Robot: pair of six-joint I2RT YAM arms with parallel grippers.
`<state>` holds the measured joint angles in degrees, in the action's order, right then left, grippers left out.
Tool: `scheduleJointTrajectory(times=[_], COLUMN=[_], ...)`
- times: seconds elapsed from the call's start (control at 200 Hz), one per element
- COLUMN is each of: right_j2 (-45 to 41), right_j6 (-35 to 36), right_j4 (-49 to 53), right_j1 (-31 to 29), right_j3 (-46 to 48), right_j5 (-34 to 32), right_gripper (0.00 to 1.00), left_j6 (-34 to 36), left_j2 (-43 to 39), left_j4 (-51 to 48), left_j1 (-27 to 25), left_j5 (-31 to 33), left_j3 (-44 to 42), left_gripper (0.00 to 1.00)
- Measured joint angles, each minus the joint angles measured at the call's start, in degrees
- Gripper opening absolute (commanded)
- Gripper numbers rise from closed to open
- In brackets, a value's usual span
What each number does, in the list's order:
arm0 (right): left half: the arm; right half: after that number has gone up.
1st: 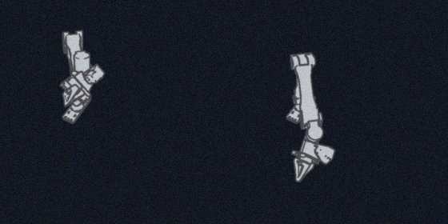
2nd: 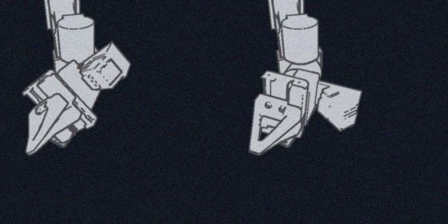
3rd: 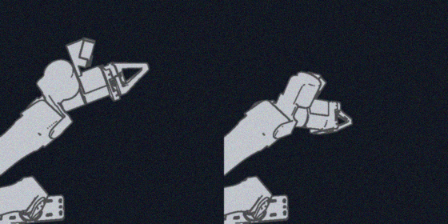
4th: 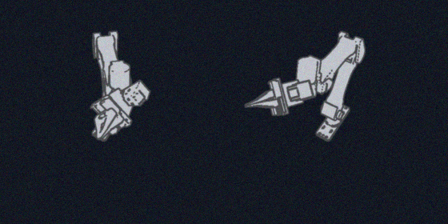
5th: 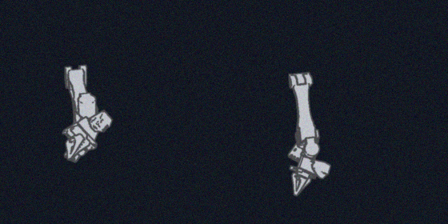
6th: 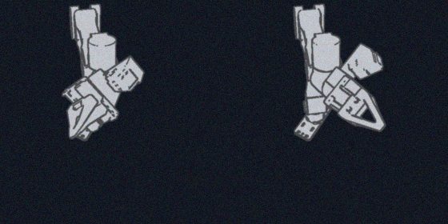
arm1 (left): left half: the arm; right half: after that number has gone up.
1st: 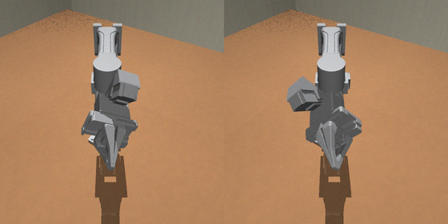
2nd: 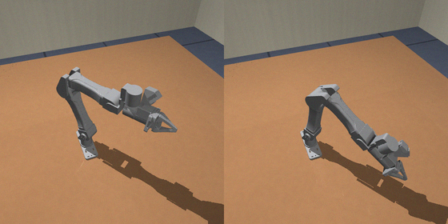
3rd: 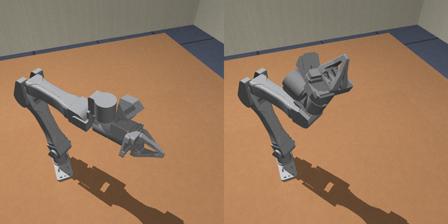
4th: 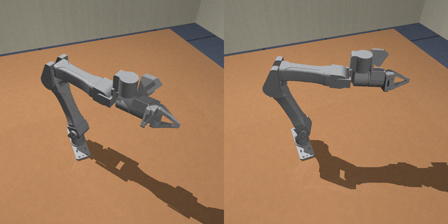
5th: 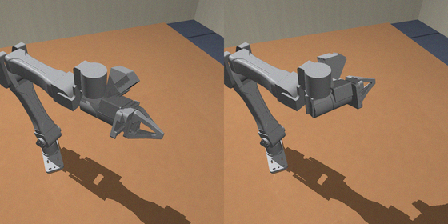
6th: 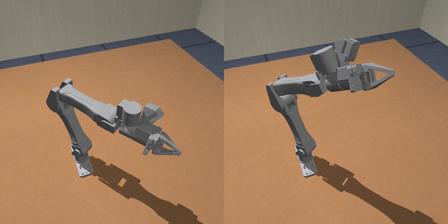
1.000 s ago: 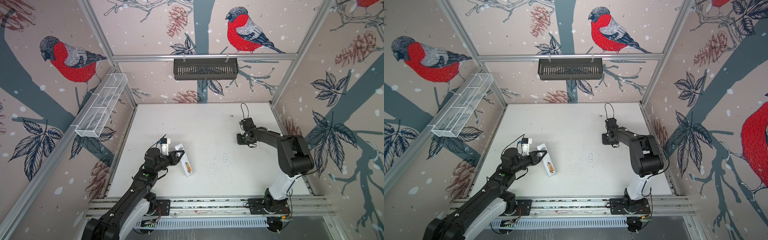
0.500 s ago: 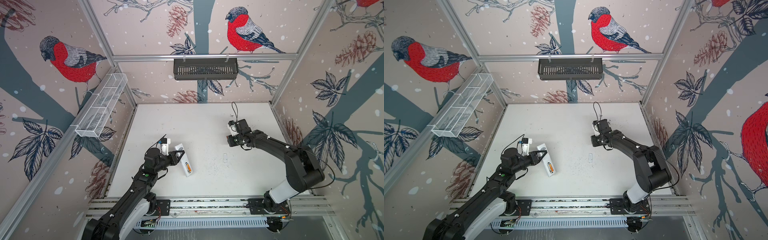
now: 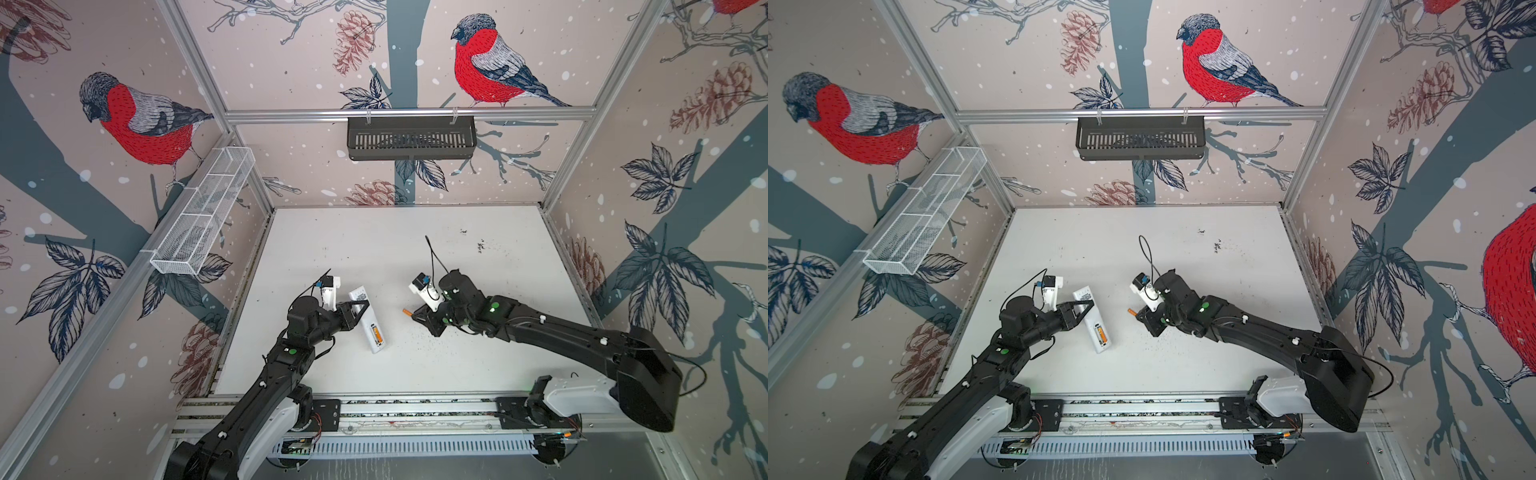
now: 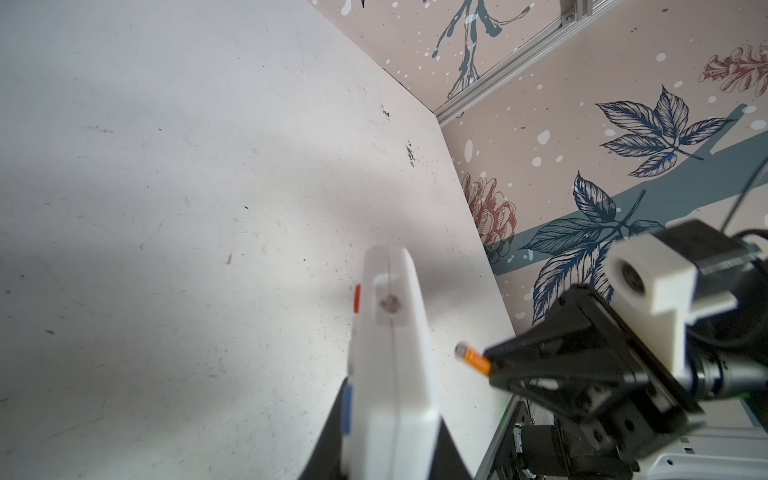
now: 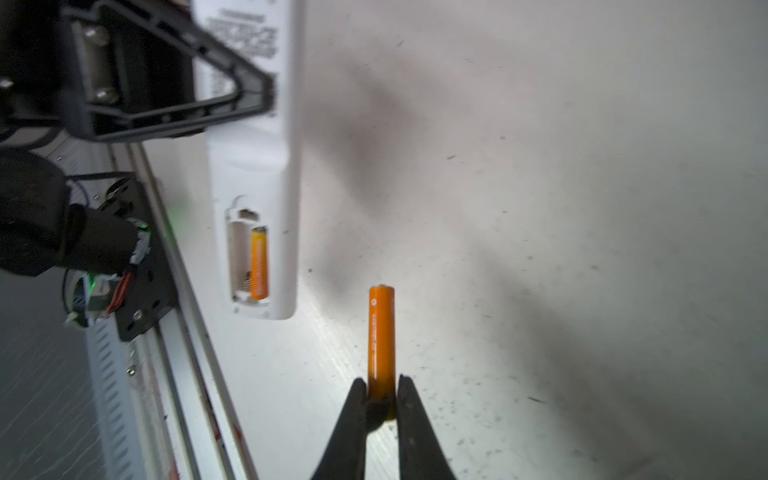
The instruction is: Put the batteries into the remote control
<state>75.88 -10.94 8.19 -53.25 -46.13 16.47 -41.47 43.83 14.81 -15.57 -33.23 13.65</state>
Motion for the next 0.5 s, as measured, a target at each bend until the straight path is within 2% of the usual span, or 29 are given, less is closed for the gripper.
scheduleJointTrajectory(times=[0.23,0.42,0.5], right_j2=[1.4,4.5,4.9], right_j6=[-4.4,-8.9,-11.1], right_j4=[-5.7,-7.0,-6.4], right_j1=[-6.9,-7.2,-7.6], right_j3=[2.0,2.8,3.5], right_j5=[-1.8,-5.9,-7.9], right_gripper=[0.16,0.16,0.22], left_j6=[-1.6,-1.5,-1.3], left_j2=[-0.9,-2.5,-2.8], left_j4=[1.6,1.0,0.4], left_j1=[0.5,1.1,1.2], left_j5=[-1.3,-1.0,0.4], left_j3=[-0.3,-0.3,-0.3], left_gripper=[0.00,0.00,0.00])
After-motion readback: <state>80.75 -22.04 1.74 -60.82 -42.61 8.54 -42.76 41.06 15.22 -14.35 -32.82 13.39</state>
